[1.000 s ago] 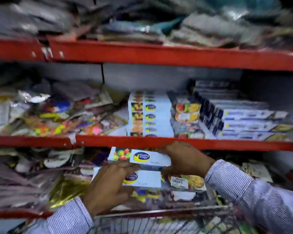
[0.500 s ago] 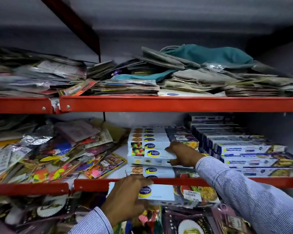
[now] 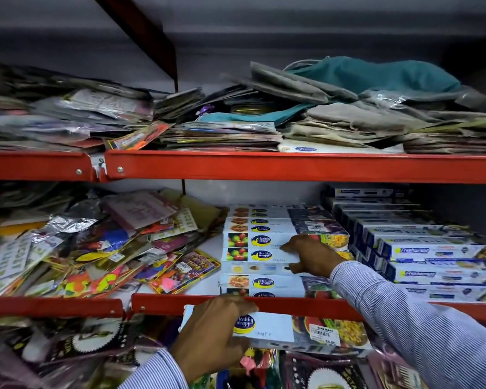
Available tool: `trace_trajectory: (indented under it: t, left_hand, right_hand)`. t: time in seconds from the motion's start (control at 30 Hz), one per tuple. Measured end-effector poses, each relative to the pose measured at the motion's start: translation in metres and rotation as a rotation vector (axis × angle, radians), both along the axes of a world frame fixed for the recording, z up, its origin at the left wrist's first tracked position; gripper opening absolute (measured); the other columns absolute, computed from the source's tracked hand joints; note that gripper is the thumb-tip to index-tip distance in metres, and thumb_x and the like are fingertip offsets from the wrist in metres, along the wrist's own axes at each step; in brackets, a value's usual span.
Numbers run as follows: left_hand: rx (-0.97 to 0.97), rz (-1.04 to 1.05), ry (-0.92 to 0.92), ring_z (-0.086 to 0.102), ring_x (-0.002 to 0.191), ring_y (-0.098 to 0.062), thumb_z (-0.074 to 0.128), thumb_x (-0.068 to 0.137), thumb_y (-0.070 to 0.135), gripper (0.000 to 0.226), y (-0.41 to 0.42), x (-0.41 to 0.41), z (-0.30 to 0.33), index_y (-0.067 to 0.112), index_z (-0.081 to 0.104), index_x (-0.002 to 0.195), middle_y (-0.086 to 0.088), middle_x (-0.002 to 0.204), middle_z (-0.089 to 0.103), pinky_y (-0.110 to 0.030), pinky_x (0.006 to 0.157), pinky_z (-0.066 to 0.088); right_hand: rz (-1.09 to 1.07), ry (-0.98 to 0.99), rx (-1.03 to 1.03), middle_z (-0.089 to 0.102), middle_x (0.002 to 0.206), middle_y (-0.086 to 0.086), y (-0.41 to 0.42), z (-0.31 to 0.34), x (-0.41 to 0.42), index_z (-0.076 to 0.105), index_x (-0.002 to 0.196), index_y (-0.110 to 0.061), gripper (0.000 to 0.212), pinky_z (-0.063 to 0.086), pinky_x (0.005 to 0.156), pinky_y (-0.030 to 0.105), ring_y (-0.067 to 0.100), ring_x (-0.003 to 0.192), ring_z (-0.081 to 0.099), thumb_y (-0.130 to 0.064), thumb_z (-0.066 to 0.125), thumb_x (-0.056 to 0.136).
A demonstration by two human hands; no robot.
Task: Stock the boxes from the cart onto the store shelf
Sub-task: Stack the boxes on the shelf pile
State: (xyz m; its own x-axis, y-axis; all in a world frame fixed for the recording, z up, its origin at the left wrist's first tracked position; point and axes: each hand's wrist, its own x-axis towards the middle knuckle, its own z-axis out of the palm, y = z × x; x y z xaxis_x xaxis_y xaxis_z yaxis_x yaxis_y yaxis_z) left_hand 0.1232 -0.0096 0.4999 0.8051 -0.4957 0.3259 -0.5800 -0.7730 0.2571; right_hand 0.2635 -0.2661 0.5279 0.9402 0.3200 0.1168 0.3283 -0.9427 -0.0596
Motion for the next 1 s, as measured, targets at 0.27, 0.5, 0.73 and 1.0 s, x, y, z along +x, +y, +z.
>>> trace_trajectory:
  t: [0.27, 0.5, 0.73, 1.0]
  left_hand:
    - [0.0, 0.019, -0.001, 0.052, 0.119, -0.009, 0.069, 0.074, 0.036, 0.064, -0.01, 0.016, -0.006, 0.033, 0.051, 0.135, 0.015, 0.131, 0.058, -0.026, 0.096, 0.045]
    - [-0.019, 0.047, -0.069, 0.047, 0.125, -0.016, 0.071, 0.078, 0.025, 0.064, -0.032, 0.054, -0.004, 0.028, 0.048, 0.138, 0.006, 0.138, 0.054, -0.031, 0.102, 0.042]
    - [-0.109, 0.059, -0.14, 0.048, 0.119, -0.024, 0.07, 0.087, 0.018, 0.052, -0.058, 0.096, -0.008, 0.019, 0.052, 0.136, -0.005, 0.128, 0.055, -0.034, 0.099, 0.043]
    - [-0.162, 0.101, -0.212, 0.043, 0.118, -0.023, 0.068, 0.086, 0.011, 0.048, -0.066, 0.105, -0.03, 0.017, 0.056, 0.132, -0.004, 0.124, 0.051, -0.039, 0.102, 0.044]
  right_hand:
    - [-0.048, -0.158, 0.049, 0.072, 0.118, 0.006, 0.007, 0.002, 0.0, 0.07, 0.114, -0.021, 0.042, 0.057, 0.089, 0.04, 0.029, 0.101, 0.069, -0.026, 0.083, 0.074]
    - [0.001, -0.03, 0.108, 0.072, 0.116, 0.011, 0.002, 0.016, 0.0, 0.075, 0.107, -0.017, 0.023, 0.057, 0.087, 0.036, 0.029, 0.096, 0.071, -0.012, 0.069, 0.086]
    - [0.036, -0.01, 0.104, 0.07, 0.123, 0.008, -0.001, 0.017, -0.007, 0.071, 0.116, -0.016, 0.029, 0.047, 0.104, 0.036, 0.028, 0.119, 0.06, -0.013, 0.054, 0.093]
    - [-0.01, -0.126, 0.213, 0.069, 0.124, 0.016, 0.0, -0.008, -0.034, 0.064, 0.125, -0.011, 0.039, 0.052, 0.09, 0.035, 0.034, 0.105, 0.066, -0.01, 0.041, 0.094]
